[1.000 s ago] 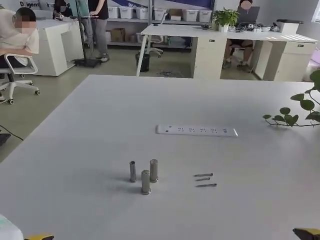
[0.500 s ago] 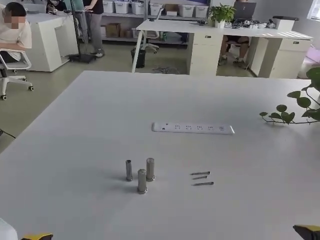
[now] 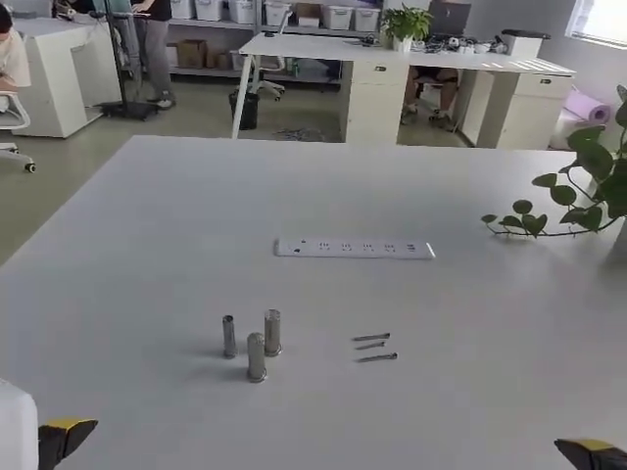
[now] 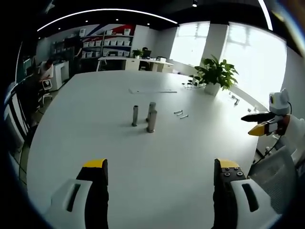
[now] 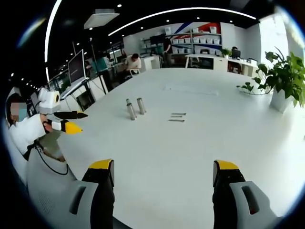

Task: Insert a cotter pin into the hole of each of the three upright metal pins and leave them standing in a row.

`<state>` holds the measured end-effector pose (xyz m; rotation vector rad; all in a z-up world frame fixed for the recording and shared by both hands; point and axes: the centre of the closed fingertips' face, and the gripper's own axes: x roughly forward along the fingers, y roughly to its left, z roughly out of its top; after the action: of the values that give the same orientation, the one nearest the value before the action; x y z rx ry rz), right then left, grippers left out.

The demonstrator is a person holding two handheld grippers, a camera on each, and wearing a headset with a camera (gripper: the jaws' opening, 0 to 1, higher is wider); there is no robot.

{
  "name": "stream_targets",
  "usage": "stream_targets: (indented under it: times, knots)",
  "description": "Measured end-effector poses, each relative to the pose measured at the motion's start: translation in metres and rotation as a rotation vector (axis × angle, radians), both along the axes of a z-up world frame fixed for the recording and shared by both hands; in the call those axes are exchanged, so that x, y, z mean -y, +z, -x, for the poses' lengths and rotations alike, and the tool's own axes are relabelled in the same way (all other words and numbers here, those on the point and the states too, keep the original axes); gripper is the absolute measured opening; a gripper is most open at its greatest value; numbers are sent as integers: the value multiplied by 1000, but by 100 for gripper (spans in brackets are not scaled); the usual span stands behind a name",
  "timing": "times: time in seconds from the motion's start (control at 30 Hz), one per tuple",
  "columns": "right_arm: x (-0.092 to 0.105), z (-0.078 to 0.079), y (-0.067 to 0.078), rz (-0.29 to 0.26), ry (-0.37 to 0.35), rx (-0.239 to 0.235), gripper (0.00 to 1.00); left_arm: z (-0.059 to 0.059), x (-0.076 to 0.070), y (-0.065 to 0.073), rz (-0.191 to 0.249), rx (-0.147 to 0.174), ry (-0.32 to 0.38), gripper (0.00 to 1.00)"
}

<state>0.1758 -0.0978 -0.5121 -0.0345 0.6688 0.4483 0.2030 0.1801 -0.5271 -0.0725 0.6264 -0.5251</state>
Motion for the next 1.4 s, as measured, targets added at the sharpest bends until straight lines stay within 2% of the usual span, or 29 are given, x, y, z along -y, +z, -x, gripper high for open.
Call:
stream_targets:
  times: [0.07, 0.13, 0.17, 0.27, 0.33, 0.37, 0.4, 0.47, 0.53, 0.67, 0.73, 0.87, 0.9, 0.97, 1.03, 1.07, 1.3, 1.4]
  knots:
    - [0, 0, 0, -1, -4, 1, 83, -2, 1, -4, -29, -12, -17, 89]
    - [0, 0, 1, 1, -3, 2, 83, -8, 3, -5, -43, -7, -34, 89]
    - [-1, 1, 1, 2, -3, 2, 83, -11, 6, -4, -36, 1, -46, 89]
    - [-1, 1, 1, 4, -2, 3, 83, -18, 20, 2, 41, 2, -64, 86]
    - [-1, 2, 1, 4, -6, 1, 83, -25, 25, 6, 59, 20, -67, 85]
    - [-1, 2, 1, 4, -8, 0, 83, -28, 27, 8, 69, 28, -68, 84]
    - [0, 2, 1, 4, -10, 0, 83, -34, 30, 10, 107, 33, -54, 83]
    - [0, 3, 1, 3, -14, 0, 83, -41, 33, 12, 140, 34, -40, 82]
    - [1, 4, -1, 8, -15, -6, 83, -47, 34, 13, 143, 44, -38, 81]
    - [2, 8, -2, 16, -15, -14, 83, -57, 39, 10, 106, 54, -60, 78]
    - [2, 9, -3, 13, -18, -17, 83, -62, 41, 9, 111, 52, -60, 75]
    - [1, 12, -4, 17, -16, -25, 83, -74, 45, 9, 133, 64, -61, 68]
    - [0, 13, -5, 21, -13, -32, 83, -76, 48, 10, 172, 54, -53, 67]
    - [-1, 15, -6, 26, -9, -33, 83, -81, 49, 11, 196, 51, -46, 61]
    - [-2, 15, -6, 28, -12, -32, 83, -86, 49, 11, 182, 62, -48, 57]
    - [-2, 15, -6, 25, -16, -30, 83, -89, 50, 10, 166, 62, -51, 57]
    - [-6, 20, -7, 16, -14, -31, 84, -104, 55, 4, 126, 56, -47, 56]
    - [-8, 21, -7, 22, -6, -30, 84, -110, 60, 3, 125, 54, -39, 53]
